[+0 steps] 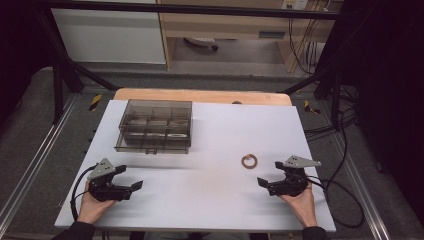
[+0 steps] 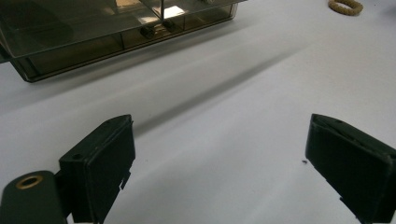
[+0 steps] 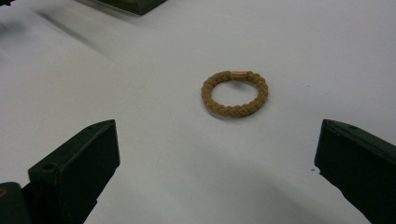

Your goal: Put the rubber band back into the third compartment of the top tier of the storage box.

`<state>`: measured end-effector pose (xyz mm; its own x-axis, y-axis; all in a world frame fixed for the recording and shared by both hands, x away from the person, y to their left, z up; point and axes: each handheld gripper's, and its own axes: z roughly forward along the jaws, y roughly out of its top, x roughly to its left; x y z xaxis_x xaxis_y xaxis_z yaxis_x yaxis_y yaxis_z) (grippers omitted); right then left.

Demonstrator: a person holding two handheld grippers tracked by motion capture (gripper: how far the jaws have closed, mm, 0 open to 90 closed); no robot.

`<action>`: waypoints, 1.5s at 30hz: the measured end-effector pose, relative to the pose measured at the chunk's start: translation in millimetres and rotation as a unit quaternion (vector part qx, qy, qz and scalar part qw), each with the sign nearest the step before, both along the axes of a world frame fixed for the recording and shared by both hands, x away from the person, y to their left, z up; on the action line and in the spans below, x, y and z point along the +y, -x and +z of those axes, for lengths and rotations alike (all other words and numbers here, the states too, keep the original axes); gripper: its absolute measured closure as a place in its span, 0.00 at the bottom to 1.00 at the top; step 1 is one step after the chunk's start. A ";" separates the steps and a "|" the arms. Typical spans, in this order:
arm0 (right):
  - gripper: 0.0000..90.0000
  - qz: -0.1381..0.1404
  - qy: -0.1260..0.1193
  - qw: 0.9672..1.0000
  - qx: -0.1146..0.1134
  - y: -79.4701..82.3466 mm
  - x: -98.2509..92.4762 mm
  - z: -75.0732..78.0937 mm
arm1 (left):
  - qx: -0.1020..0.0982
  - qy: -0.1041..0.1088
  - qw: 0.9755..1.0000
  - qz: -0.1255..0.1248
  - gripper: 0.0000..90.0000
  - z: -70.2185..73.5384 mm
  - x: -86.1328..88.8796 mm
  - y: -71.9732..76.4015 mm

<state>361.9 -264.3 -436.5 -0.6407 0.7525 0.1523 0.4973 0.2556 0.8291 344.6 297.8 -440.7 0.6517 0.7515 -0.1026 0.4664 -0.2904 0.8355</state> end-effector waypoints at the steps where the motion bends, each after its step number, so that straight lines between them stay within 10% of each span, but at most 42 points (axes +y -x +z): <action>1: 0.01 0.000 0.000 1.000 0.000 0.0 0.0 0.0 | 0.001 0.002 1.000 0.000 0.09 -0.1 0.4 -0.2; 45: 0.16 -0.047 0.050 0.997 0.031 -63.3 30.2 4.6 | 0.005 0.002 1.000 0.009 0.10 -2.9 3.2 0.0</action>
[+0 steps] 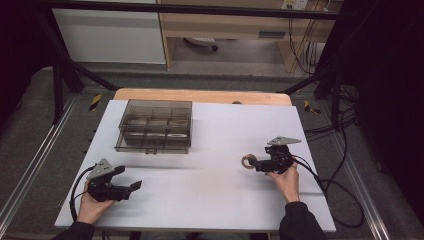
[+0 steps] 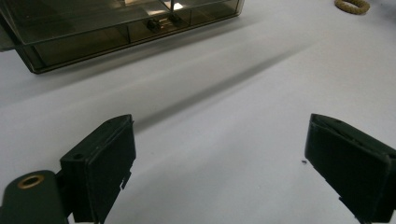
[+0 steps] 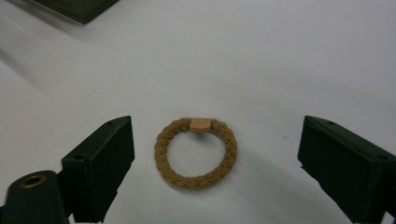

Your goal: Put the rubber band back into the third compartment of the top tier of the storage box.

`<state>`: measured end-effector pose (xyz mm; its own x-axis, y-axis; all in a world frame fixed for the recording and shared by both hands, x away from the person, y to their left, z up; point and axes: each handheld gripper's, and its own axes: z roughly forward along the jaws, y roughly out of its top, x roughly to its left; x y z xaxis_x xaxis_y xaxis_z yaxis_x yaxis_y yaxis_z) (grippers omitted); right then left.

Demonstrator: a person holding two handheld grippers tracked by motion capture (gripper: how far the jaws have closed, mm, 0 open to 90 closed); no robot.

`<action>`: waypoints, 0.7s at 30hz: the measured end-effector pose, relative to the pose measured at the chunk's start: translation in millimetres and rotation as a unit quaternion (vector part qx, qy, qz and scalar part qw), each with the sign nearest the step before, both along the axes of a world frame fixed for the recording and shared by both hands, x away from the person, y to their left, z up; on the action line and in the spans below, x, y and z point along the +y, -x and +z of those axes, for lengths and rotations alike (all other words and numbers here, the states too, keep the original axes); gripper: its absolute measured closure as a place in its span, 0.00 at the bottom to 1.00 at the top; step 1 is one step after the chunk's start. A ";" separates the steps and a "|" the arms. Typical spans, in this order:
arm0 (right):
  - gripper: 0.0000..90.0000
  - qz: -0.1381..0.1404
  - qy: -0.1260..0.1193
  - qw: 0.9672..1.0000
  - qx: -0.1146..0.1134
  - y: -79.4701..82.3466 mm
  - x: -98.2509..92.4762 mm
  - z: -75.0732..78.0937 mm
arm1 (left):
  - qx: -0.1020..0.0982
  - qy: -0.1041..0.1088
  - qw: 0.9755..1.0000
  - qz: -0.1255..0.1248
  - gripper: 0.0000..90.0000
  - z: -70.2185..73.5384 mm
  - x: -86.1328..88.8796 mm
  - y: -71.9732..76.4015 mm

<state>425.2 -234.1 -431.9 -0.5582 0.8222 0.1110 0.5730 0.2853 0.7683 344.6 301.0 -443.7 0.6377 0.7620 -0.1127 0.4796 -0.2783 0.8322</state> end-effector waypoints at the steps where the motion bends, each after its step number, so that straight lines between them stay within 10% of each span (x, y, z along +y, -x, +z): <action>1: 0.18 0.000 0.003 1.000 0.000 -1.0 0.4 -1.2 | 0.000 0.000 1.000 0.001 0.09 0.0 0.0 0.1; 21: 0.60 -0.019 0.032 0.999 0.027 -4.8 7.0 -14.0 | -0.001 0.000 1.000 0.001 0.10 0.3 0.6 0.8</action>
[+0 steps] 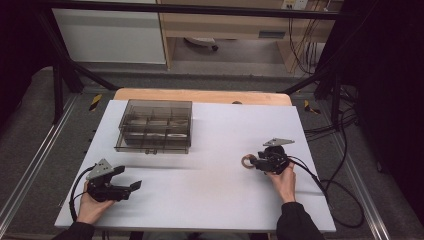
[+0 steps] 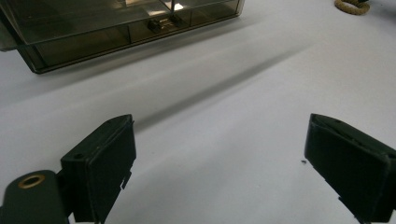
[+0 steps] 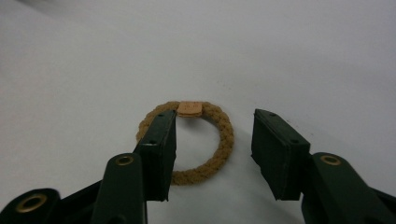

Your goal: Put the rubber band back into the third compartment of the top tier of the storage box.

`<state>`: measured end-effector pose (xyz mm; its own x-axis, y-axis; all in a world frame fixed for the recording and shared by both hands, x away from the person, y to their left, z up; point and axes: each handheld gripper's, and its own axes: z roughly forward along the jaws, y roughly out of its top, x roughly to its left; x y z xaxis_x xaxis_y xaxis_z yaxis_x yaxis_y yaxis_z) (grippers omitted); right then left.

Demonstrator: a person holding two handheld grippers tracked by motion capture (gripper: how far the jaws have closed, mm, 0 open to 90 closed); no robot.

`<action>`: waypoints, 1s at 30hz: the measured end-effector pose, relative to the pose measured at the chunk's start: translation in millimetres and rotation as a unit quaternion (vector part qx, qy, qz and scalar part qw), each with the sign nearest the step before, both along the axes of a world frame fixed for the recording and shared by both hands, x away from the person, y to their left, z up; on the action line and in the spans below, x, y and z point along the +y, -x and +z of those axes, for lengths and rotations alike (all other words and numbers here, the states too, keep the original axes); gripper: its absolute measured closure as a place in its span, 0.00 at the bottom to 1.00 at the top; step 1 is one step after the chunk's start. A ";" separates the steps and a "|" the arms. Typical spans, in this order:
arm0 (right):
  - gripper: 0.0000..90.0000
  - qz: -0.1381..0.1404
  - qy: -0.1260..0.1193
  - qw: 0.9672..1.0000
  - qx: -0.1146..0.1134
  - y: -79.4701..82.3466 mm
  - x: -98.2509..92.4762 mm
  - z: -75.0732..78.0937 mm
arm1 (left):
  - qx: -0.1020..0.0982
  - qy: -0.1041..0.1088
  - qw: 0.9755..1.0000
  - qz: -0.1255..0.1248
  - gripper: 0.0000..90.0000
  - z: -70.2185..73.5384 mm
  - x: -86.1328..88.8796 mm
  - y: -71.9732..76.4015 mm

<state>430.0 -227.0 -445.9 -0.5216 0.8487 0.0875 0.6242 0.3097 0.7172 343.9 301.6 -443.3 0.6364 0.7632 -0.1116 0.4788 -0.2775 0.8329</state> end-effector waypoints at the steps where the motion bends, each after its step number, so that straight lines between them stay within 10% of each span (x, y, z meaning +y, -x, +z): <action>1: 0.62 -0.003 0.001 1.000 -0.001 -0.2 0.2 -0.5 | 0.000 0.000 1.000 0.000 0.10 0.0 0.1 0.0; 30: 0.92 -0.010 0.015 1.000 0.015 -1.0 0.9 -2.8 | -0.001 -0.002 1.000 0.001 0.10 -0.3 -0.5 0.0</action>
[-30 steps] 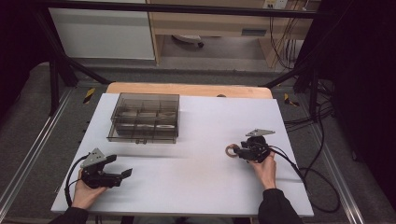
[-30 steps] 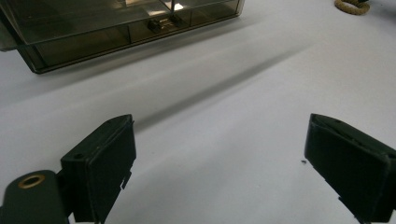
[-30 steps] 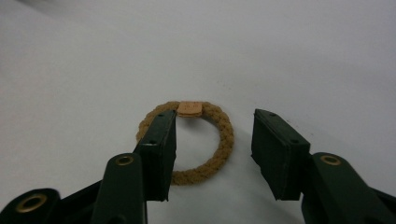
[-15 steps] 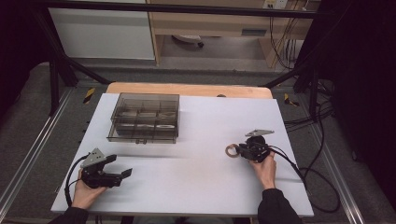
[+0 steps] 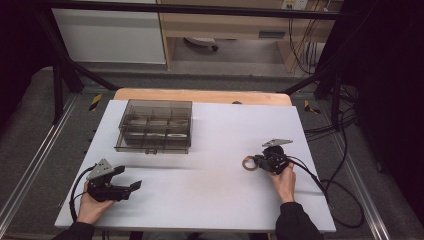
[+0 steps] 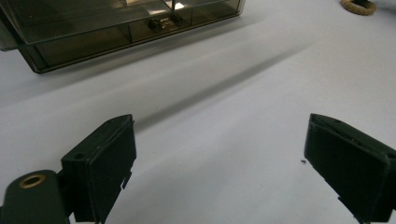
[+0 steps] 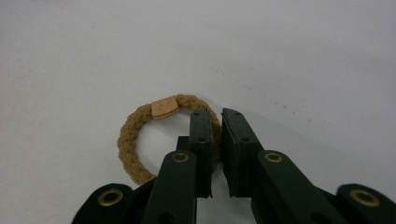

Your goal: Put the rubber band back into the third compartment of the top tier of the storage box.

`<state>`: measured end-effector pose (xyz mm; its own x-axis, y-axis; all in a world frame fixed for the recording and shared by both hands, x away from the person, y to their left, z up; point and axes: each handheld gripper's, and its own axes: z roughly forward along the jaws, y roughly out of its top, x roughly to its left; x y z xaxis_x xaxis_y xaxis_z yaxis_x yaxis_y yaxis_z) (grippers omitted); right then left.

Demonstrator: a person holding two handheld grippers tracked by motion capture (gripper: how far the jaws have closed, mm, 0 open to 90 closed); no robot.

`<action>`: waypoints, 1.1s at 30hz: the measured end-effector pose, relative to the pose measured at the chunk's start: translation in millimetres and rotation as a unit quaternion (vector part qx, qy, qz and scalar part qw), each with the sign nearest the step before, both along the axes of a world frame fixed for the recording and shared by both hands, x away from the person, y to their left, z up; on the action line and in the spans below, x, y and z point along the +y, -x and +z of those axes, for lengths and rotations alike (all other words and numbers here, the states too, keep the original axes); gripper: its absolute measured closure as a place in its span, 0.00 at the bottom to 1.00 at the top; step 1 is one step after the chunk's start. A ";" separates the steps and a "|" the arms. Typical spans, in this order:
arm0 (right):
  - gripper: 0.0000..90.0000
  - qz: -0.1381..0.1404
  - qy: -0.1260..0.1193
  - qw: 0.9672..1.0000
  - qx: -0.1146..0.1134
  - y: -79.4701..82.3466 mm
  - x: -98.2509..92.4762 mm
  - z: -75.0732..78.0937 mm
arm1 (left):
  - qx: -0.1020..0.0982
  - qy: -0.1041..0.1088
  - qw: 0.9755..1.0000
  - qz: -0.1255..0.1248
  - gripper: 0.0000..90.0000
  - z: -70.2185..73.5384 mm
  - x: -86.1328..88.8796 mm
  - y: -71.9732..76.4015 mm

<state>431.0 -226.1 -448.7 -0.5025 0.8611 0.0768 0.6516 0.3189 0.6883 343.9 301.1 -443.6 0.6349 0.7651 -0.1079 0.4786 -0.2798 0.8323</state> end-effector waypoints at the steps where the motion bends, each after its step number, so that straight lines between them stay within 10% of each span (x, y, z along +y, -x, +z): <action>1: 0.92 0.000 0.000 1.000 0.000 0.0 0.0 0.0 | 0.000 0.000 1.000 0.000 0.10 0.0 0.0 0.0; 33: 0.94 0.007 -0.028 0.999 -0.014 9.6 -7.4 17.1 | 0.000 -0.001 1.000 0.000 0.10 0.1 0.3 0.0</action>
